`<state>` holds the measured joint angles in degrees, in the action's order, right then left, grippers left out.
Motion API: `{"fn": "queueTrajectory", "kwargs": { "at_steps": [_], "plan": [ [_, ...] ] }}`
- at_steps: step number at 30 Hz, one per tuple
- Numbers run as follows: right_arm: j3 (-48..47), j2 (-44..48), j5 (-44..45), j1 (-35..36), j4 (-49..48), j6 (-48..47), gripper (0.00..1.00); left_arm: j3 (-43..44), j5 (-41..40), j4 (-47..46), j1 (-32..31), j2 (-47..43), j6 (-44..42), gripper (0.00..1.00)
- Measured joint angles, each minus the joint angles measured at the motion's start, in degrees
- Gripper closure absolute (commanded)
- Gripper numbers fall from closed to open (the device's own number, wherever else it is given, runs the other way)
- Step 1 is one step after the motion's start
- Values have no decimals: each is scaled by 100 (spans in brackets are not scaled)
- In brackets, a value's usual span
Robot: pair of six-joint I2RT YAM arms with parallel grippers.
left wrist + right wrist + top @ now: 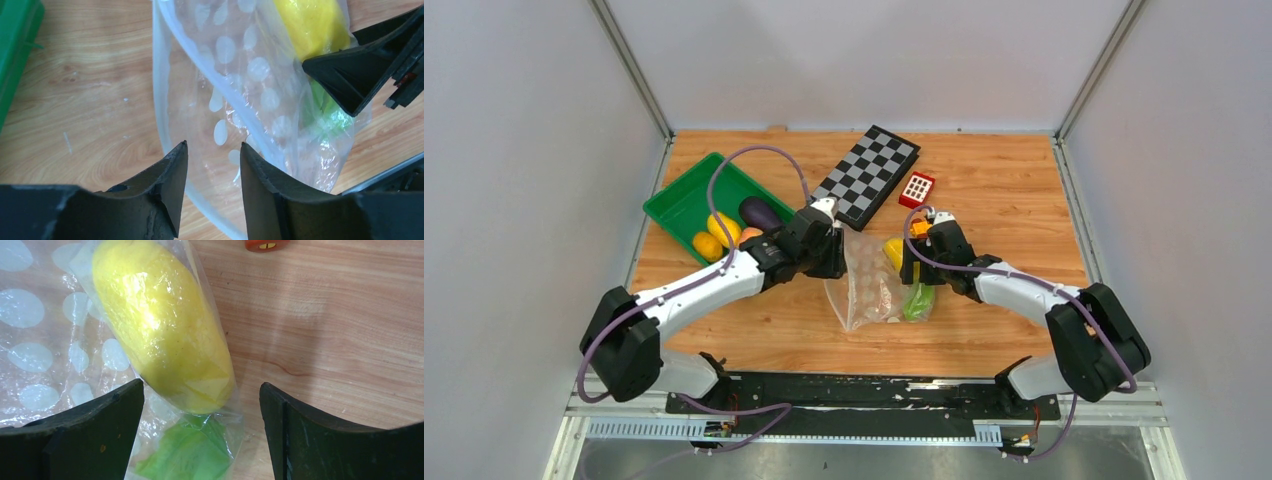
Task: Open the zip-top bag and remove the fake food
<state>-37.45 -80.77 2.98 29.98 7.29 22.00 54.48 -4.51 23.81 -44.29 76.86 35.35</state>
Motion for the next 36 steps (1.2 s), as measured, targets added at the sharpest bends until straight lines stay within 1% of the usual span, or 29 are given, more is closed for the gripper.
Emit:
{"fn": "queueTrajectory", "kwargs": {
  "at_steps": [2, 4, 9, 15, 21, 24, 27, 30, 34, 35, 36],
  "plan": [
    [0, 11, -2, 0, 0, -2, 15, 0, 9, -149, -33, 149, 44, 56],
    [0, 39, -7, 0, 0, 0, 16, -2, 50, -328, -44, 269, 83, 56],
    [15, 273, -50, 2, 33, 0, 19, -179, 271, -903, -74, 511, 243, 48],
    [17, 754, -39, 2, 142, -2, 33, -669, 627, -1620, -107, 791, 553, 37],
    [17, 662, 24, 4, 269, -20, 47, -1178, 807, -2319, -109, 986, 846, 30],
    [17, 529, 76, 11, 337, -26, 53, -1513, 831, -2643, -109, 988, 984, 28],
    [17, 455, 105, 11, 337, -48, 61, -1768, 835, -2979, -105, 960, 1123, 27],
    [17, 382, 101, 24, 334, -72, 74, -1989, 835, -3407, -107, 922, 1261, 26],
    [11, 356, 83, 35, 339, -118, 96, -2273, 809, -3816, -107, 807, 1405, 25],
    [7, 358, 81, 35, 341, -116, 100, -2345, 796, -3899, -107, 769, 1436, 25],
    [0, 361, 79, 35, 354, -140, 100, -2387, 787, -3943, -107, 743, 1456, 25]
  ]
}}
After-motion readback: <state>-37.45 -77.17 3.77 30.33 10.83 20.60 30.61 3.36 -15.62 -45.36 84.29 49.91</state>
